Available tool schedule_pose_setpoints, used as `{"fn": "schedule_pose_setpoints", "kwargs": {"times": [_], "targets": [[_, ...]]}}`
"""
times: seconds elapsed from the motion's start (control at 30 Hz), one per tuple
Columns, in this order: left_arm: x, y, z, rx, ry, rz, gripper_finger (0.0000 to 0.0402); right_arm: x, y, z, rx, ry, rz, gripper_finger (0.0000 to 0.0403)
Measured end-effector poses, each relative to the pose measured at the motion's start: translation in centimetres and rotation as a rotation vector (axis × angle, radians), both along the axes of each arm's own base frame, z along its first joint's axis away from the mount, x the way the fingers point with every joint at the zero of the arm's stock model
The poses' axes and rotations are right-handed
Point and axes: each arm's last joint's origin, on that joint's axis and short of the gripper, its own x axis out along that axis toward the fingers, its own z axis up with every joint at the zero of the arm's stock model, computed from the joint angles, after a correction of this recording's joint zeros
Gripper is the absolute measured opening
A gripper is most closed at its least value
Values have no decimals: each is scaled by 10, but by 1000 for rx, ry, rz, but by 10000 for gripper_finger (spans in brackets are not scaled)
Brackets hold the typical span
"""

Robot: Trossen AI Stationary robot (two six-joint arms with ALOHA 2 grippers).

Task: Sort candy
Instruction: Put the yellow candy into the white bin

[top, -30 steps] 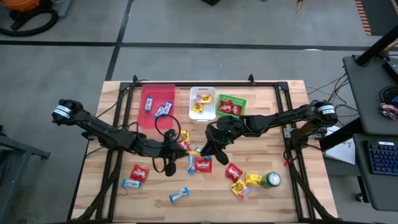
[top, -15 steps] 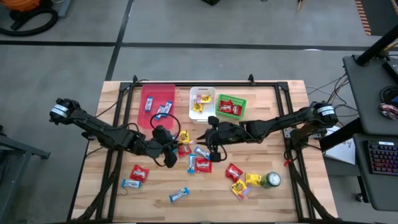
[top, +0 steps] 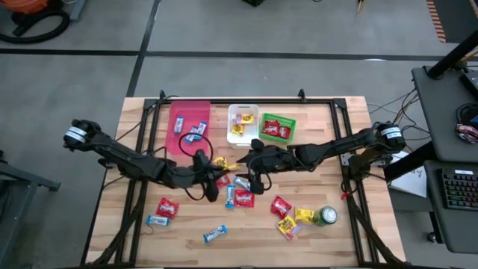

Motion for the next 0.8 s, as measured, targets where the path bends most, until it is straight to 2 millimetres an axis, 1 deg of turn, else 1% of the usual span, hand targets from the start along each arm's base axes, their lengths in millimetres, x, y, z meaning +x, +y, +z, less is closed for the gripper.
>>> {"fn": "schedule_pose_setpoints", "kwargs": {"times": [0.13, 0.23, 0.3, 0.37, 0.57, 0.63, 0.8], "targets": [[7, -3, -3, 24, -3, -11, 0, 0, 0, 0, 1, 0, -1, 228], [8, -3, -6, 26, 8, -20, 0, 0, 0, 0, -2, 2, 2, 212], [9, -4, -7, 28, 12, -20, 0, 0, 0, 0, -5, 5, 12, 189], [9, -4, -6, 27, 11, -20, 0, 0, 0, -1, -6, 12, 17, 156], [8, -3, -6, 30, 13, -24, 1, -1, 1, -1, 12, 17, 81, 31], [8, -3, -6, 25, 11, -22, 7, -1, 1, -1, 3, 16, 91, 17], [7, -3, -5, 24, 11, -22, 43, -1, -5, 0, 37, 21, 60, 11]]}}
